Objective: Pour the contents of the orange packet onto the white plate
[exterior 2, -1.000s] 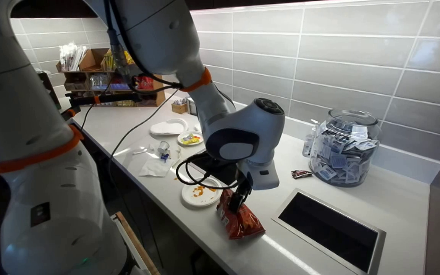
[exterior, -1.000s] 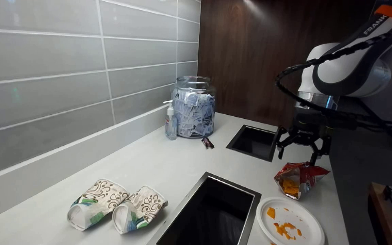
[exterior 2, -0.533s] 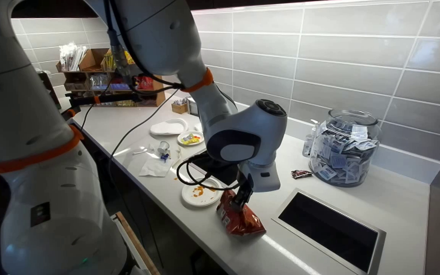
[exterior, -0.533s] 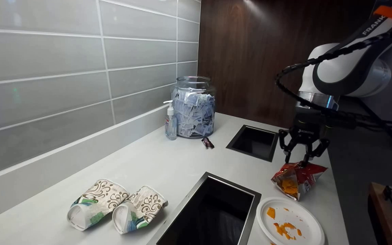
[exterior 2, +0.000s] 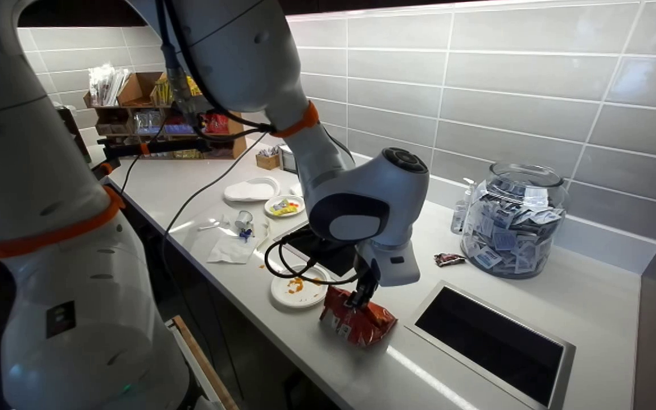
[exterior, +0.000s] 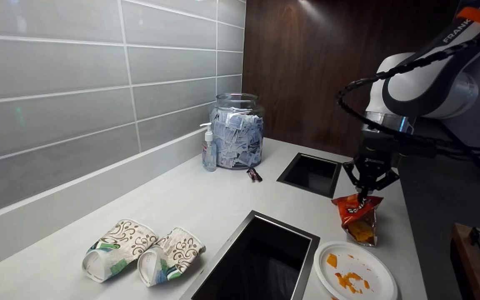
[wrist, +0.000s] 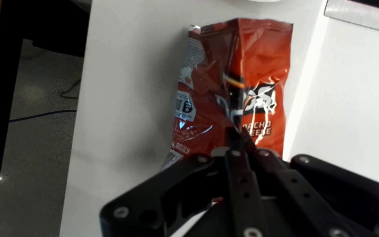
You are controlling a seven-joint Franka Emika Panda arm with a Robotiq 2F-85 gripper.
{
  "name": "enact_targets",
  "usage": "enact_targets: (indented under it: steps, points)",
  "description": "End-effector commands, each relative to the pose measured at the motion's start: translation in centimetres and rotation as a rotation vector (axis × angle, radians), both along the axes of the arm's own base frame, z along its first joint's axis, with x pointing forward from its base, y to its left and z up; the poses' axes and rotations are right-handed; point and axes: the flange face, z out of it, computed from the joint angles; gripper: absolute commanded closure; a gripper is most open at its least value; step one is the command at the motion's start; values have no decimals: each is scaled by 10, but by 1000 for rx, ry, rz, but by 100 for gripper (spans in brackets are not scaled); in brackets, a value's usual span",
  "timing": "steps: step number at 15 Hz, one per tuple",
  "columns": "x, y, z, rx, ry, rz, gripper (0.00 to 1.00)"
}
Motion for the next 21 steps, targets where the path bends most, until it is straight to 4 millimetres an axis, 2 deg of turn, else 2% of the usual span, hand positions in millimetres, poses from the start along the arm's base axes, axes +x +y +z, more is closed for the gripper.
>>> enact_targets:
  steps: [1, 6, 13, 21]
  points:
    - [2, 5, 11, 0, -16, 49, 100]
    - [8, 19, 34, -46, -36, 156, 100]
    - [15, 54, 75, -136, -135, 474, 100]
    - [25, 98, 81, -169, -277, 892, 100]
